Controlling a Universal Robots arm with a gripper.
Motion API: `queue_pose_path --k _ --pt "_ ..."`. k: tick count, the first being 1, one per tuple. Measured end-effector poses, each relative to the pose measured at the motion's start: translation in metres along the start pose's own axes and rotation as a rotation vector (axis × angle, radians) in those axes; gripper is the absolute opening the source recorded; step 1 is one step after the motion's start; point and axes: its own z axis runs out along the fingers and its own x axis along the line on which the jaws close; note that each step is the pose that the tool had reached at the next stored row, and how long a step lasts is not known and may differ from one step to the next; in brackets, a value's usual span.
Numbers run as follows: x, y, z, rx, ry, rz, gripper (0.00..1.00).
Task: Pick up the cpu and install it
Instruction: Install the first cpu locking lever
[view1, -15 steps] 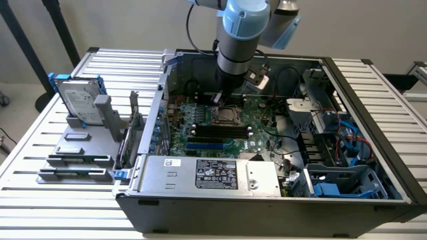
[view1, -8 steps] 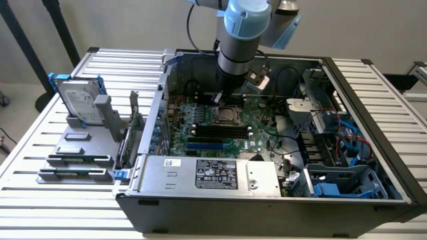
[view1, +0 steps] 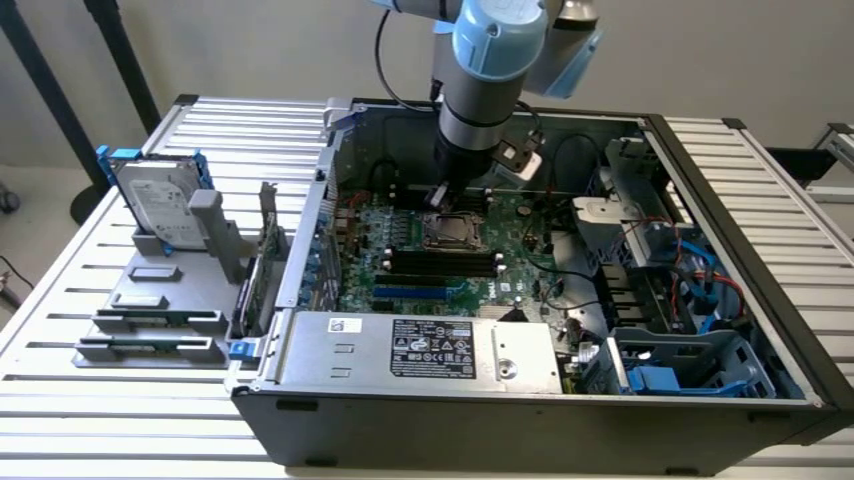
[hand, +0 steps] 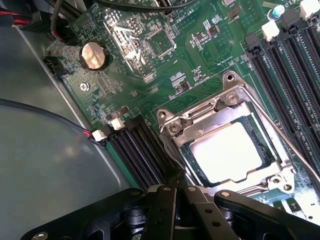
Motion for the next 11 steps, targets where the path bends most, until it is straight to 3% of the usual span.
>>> queue_pose_path --k 11 --pt "0.0019 0.0065 -0.0005 0.0035 -0.0022 0.004 0.11"
